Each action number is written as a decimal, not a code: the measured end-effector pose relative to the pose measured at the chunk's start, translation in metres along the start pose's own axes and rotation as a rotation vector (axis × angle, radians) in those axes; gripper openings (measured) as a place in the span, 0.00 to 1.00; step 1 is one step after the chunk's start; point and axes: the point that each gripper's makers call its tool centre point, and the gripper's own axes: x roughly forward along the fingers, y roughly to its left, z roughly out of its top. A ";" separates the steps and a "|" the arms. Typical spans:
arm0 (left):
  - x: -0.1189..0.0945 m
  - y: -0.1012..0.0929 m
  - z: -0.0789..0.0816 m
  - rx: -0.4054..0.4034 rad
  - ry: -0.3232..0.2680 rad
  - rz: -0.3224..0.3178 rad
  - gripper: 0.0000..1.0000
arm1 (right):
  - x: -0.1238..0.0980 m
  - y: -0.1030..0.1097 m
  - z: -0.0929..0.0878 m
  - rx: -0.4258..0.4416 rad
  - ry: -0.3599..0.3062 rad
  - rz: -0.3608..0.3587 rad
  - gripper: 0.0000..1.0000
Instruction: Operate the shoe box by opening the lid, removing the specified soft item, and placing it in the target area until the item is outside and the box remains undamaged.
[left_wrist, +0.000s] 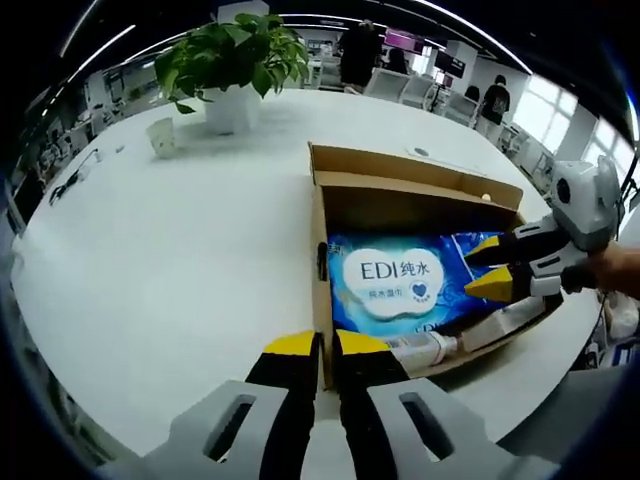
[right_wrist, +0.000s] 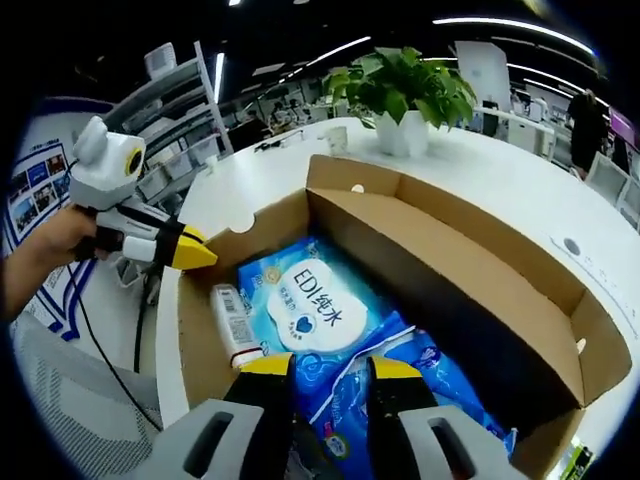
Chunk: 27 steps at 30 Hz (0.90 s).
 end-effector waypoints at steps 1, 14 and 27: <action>0.000 0.000 0.000 0.001 0.001 0.000 0.04 | 0.001 0.000 0.000 0.006 0.003 0.000 0.24; 0.001 0.000 0.000 0.010 0.004 0.002 0.04 | 0.014 -0.012 -0.003 0.069 0.041 -0.037 0.08; 0.001 -0.002 -0.001 0.023 0.010 0.005 0.04 | 0.006 -0.008 0.001 0.134 0.013 -0.006 0.00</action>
